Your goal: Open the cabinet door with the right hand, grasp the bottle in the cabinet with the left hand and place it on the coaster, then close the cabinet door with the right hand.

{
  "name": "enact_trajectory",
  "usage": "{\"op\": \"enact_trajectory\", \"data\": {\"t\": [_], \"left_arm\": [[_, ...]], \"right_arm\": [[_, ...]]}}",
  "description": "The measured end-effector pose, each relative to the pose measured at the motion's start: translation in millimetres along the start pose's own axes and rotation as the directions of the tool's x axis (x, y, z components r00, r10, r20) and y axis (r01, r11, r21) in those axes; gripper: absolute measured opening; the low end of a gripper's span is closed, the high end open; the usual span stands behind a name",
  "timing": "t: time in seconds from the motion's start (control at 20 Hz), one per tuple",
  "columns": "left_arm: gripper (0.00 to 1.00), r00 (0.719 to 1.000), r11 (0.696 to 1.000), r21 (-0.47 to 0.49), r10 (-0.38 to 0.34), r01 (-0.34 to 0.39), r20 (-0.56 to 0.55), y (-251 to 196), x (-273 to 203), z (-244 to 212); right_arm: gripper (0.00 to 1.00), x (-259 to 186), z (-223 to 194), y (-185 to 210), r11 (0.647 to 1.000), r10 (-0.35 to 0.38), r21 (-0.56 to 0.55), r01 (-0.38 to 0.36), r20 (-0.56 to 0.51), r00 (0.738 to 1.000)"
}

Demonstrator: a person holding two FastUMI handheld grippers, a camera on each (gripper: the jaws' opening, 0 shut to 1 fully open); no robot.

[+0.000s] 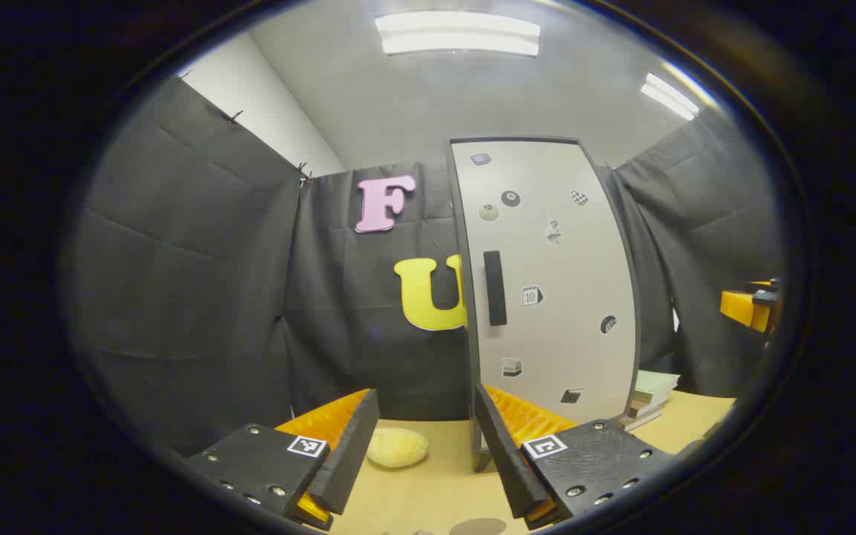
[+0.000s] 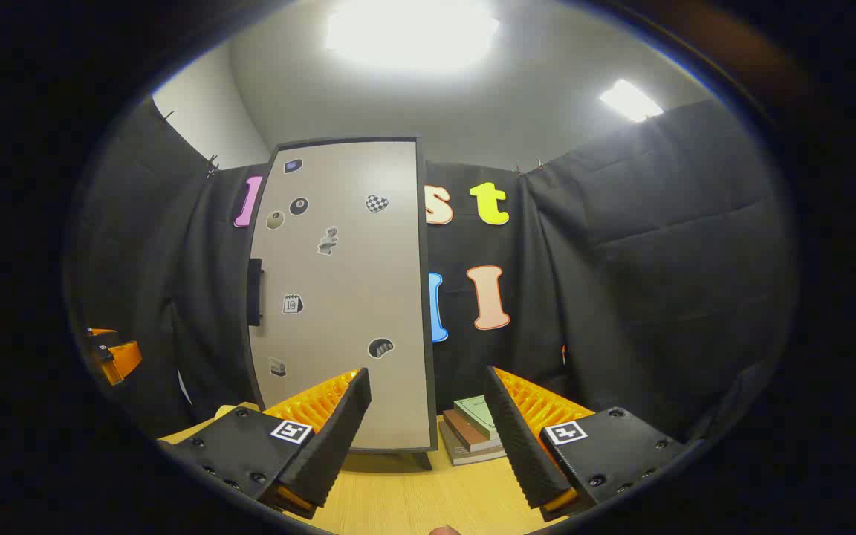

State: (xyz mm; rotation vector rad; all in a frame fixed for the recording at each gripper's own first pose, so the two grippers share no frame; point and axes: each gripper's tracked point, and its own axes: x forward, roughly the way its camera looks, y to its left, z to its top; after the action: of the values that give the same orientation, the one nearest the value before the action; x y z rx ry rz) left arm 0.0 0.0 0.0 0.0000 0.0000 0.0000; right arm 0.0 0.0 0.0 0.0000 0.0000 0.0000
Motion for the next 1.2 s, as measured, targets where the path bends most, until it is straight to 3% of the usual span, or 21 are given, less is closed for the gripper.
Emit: {"op": "enact_trajectory", "data": {"t": [1.2], "left_arm": [[0.77,1.0,1.0,-0.006,0.014,-0.014,0.001,28,3,-3]], "right_arm": [[0.97,8,5,38,0.997,0.018,-0.068,-0.019,-0.019,1.0]]}}
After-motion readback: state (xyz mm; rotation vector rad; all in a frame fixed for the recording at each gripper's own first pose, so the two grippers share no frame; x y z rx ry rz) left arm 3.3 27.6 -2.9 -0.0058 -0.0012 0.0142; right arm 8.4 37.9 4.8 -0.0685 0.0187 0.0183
